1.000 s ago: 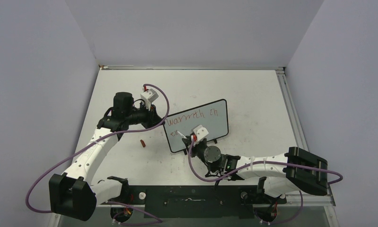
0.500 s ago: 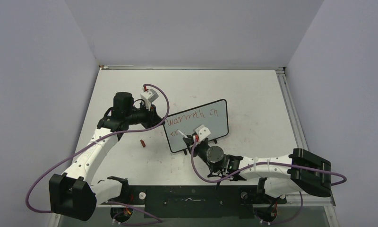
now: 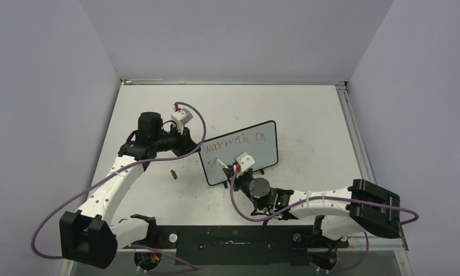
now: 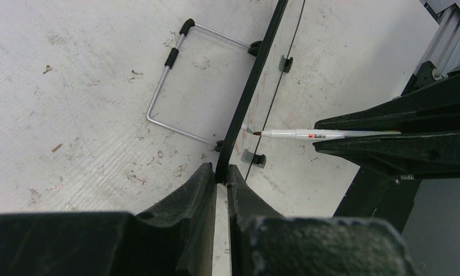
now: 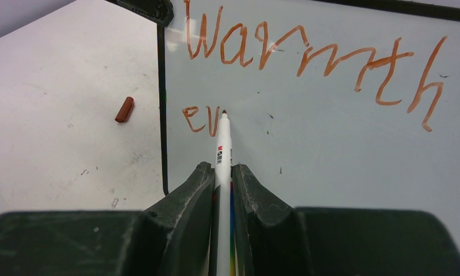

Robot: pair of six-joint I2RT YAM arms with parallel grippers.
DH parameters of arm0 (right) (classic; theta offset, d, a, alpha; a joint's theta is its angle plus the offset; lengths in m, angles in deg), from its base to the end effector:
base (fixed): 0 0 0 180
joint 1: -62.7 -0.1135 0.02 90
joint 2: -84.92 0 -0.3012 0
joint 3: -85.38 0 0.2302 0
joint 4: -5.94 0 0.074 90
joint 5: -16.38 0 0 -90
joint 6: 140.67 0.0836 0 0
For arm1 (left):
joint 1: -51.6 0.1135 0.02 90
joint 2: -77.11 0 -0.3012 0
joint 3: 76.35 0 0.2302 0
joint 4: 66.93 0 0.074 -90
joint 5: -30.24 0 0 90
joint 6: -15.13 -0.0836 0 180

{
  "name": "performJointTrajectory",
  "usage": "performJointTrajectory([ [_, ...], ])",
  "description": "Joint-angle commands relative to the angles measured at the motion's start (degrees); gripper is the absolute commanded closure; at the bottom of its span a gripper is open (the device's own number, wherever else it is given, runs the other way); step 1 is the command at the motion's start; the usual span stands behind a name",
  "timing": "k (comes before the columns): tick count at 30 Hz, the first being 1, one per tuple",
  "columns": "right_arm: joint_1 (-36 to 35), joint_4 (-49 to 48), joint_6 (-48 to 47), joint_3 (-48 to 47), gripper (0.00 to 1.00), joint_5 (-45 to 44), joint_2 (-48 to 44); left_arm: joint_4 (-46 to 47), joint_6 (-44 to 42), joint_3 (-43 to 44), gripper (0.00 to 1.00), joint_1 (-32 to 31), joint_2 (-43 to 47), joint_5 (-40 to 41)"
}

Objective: Write a sentence on the whiteboard

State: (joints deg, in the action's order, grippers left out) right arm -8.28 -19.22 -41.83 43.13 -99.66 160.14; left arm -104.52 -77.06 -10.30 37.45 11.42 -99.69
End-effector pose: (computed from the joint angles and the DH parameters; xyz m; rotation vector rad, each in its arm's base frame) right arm 0.1273 0.2566 0.2592 -0.5844 1.6350 0.6506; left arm 0.2159 -0.1098 0.3059 0.6879 2.0697 -0.8865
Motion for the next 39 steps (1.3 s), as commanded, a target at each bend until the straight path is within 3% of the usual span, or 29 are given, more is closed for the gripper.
performJointTrajectory([
  [1,-0.3,-1.8,1.1,0.1,0.95,-1.6,1.1,-2.4,-1.3,-0.2,1.0,0.2,0.0,1.9],
  [16,-0.1,1.1,1.8,1.8,0.95,-4.2,-1.5,-2.3,-1.3,-0.1,1.0,0.3,-0.1,1.8],
  [39,0.4,-3.1,-1.7,-1.8,0.95,-2.9,0.3,-2.4,-1.3,-0.2,1.0,0.2,-0.1,1.8],
])
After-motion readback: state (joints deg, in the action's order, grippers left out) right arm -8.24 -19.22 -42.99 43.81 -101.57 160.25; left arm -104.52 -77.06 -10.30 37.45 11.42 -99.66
